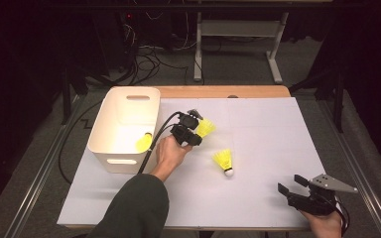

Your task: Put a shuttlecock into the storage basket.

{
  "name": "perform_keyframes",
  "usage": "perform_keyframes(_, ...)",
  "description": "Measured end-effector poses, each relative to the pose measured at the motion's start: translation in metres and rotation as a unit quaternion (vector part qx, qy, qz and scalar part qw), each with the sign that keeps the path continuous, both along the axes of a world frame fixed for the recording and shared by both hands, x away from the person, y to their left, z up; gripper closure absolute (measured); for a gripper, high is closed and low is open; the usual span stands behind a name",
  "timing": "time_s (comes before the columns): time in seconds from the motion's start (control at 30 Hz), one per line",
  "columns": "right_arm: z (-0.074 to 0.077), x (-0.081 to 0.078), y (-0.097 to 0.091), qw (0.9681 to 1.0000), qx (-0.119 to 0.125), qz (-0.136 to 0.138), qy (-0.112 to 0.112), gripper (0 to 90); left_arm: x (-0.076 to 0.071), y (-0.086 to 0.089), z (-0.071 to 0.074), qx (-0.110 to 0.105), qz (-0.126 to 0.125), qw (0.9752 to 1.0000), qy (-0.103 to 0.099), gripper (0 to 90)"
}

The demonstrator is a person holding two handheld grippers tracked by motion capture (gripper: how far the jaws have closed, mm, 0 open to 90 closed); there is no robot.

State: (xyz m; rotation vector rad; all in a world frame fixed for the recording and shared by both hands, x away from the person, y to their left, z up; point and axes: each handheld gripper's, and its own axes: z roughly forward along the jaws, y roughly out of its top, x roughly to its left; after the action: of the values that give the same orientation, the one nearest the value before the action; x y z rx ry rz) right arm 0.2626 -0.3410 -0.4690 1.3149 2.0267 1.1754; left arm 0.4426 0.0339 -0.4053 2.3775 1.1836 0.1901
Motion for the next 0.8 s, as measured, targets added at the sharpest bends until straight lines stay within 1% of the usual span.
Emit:
perform_keyframes(0.3,0.000,0.000,0.000,1.0000,0.000,0.000,0.001,28.3,-0.003,0.005,0.010,0.003,0.007,1.0000,-0.006,64.6)
perform_keyframes(0.4,0.000,0.000,0.000,1.0000,0.000,0.000,0.001,28.3,-0.004,0.007,0.013,0.008,0.008,0.9999,-0.006,64.6)
perform_keyframes(0.43,0.000,0.000,0.000,1.0000,0.000,0.000,0.001,28.3,-0.004,0.007,0.013,0.010,0.007,0.9999,-0.006,64.6)
perform_keyframes(0.47,0.000,0.000,0.000,1.0000,0.000,0.000,0.001,28.3,-0.006,0.006,0.015,0.018,0.005,0.9998,-0.009,64.6)
perform_keyframes(0.6,0.000,0.000,0.000,1.0000,0.000,0.001,0.001,28.3,-0.008,0.004,0.019,0.019,0.002,0.9997,-0.012,64.6)
perform_keyframes(0.8,0.000,0.000,0.000,1.0000,0.000,0.001,0.001,28.3,-0.010,0.002,0.027,0.018,0.003,0.9998,-0.011,64.6)
